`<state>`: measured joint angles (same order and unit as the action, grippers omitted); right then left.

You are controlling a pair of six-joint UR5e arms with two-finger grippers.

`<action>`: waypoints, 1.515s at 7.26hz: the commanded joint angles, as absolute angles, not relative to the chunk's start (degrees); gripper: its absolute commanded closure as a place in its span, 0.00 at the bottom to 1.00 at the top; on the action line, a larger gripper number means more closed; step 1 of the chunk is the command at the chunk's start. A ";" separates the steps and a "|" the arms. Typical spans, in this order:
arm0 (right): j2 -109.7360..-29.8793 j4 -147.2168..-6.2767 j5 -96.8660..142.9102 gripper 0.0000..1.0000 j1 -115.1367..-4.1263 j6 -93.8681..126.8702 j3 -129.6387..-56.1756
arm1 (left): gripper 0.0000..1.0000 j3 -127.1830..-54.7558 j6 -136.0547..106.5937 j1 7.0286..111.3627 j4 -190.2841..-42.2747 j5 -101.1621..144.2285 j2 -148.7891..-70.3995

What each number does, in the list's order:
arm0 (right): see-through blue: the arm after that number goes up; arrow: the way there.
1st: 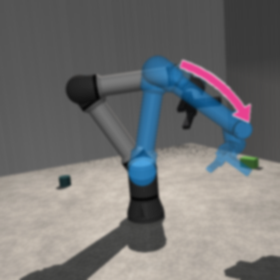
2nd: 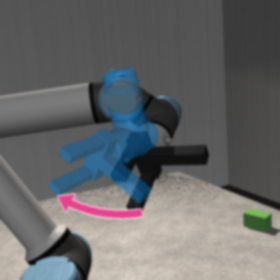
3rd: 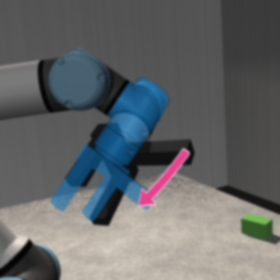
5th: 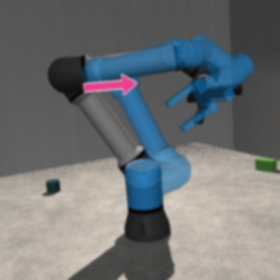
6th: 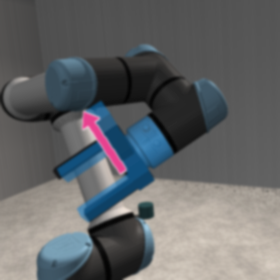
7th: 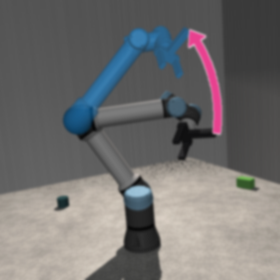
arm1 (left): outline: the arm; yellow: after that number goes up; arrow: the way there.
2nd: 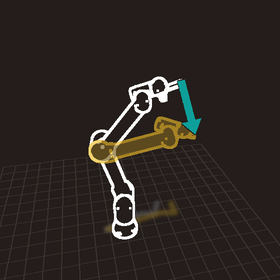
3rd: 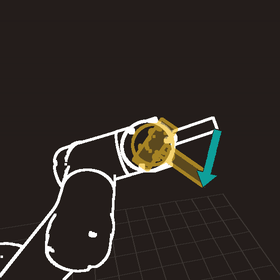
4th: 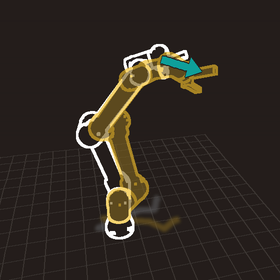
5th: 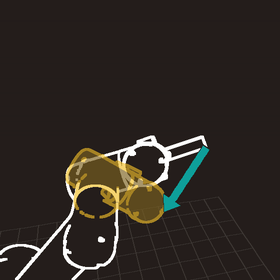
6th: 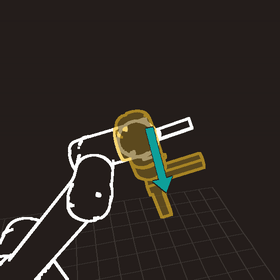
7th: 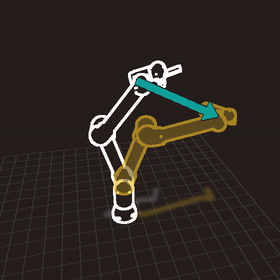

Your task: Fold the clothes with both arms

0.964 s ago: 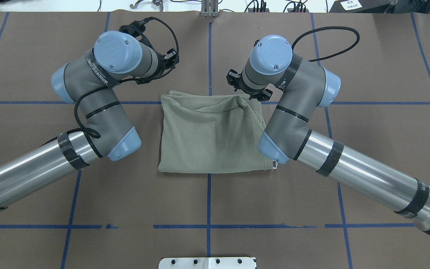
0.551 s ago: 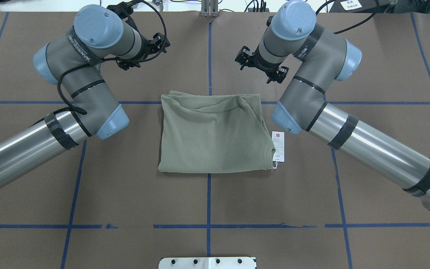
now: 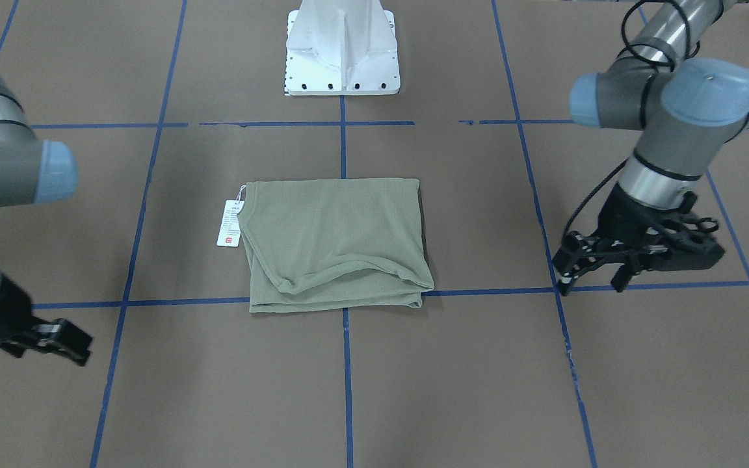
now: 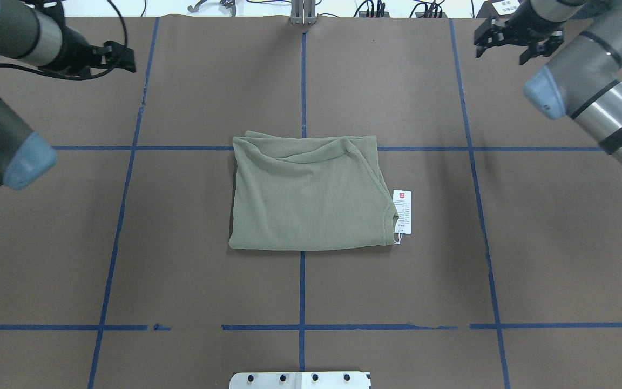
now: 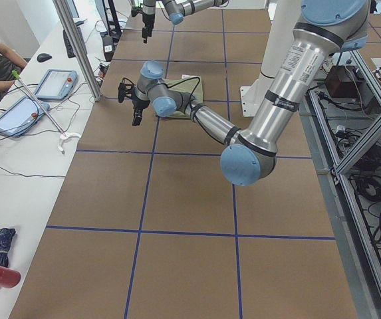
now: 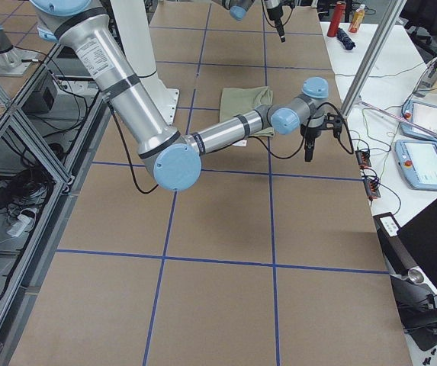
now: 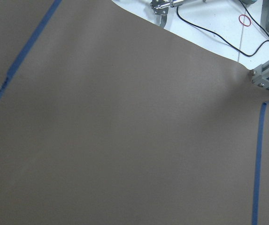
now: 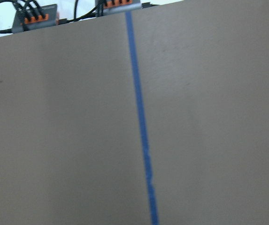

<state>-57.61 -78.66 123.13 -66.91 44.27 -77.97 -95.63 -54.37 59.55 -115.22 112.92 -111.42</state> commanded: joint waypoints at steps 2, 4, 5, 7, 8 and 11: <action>-67.91 -92.96 124.80 0.00 -81.34 5.83 -82.08 | 0.00 -101.42 -17.88 77.10 -111.65 121.26 -96.10; -73.97 -100.51 129.08 0.00 -89.43 -10.13 -82.96 | 0.00 -101.86 -1.65 85.22 -108.28 126.28 -88.90; -78.53 -98.63 135.64 0.00 -90.26 -10.63 -84.45 | 0.00 -102.56 -0.54 85.78 -108.28 127.08 -87.29; -84.88 -94.33 136.23 0.00 -90.79 -10.55 -86.56 | 0.00 -97.25 0.08 85.43 -108.54 125.95 -83.26; -87.60 -94.31 136.23 0.00 -91.31 -10.02 -88.40 | 0.00 -95.90 -0.09 85.69 -106.11 126.12 -83.58; -91.66 -94.22 136.76 0.00 -91.32 -4.84 -91.67 | 0.00 -107.45 0.17 85.61 -85.75 129.54 -83.14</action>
<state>-90.32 -94.34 136.50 -91.31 -6.36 -90.78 -102.53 0.08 85.66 -93.83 127.92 -83.36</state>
